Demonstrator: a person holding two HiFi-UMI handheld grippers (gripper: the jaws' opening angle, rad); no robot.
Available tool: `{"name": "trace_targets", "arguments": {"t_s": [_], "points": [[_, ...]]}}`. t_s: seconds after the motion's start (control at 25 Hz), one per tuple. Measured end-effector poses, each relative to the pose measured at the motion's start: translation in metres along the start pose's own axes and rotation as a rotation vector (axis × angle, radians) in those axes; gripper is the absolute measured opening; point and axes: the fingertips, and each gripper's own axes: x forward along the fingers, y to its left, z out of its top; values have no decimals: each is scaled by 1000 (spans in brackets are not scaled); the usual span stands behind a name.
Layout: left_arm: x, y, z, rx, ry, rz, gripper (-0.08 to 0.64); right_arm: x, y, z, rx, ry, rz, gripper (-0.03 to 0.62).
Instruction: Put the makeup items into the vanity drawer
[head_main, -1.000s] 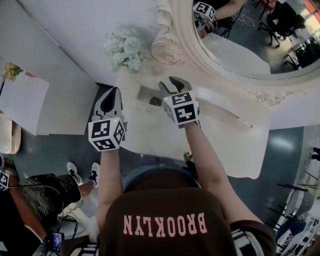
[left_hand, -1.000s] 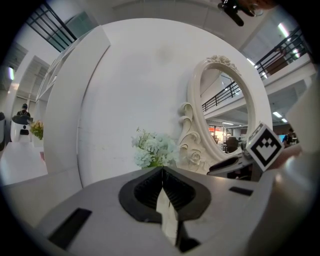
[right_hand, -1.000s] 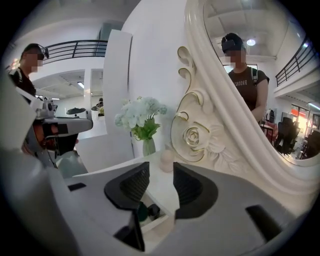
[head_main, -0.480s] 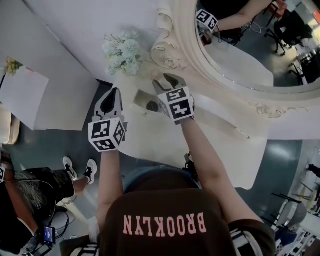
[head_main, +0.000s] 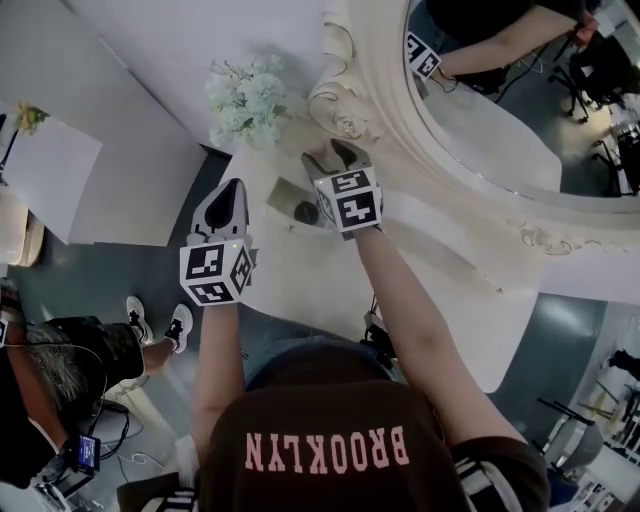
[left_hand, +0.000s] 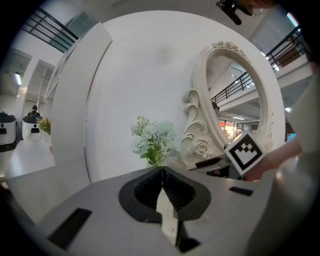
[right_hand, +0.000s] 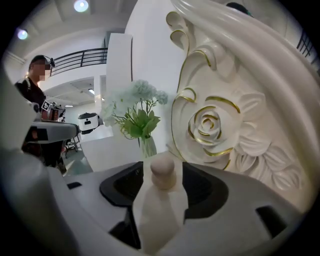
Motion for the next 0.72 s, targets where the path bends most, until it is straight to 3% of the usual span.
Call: {"name": "trace_targets", "arguments": {"t_s": [0.04,0.12,0.16,0.72], "points": [[-1,1,-1,1,4,3,6,0,0,0,-20,1,-16,215],[-2,3,-3,3,11,8,6,-1,-2,1,-59,-4,-46,106],[-2,3,-3,4,12,9,6,-1,-3,1,-62,-7,-51,98],[-11,-8,3,33,3,-50,6,-32,2,12,-56,-40,-73,91]]}}
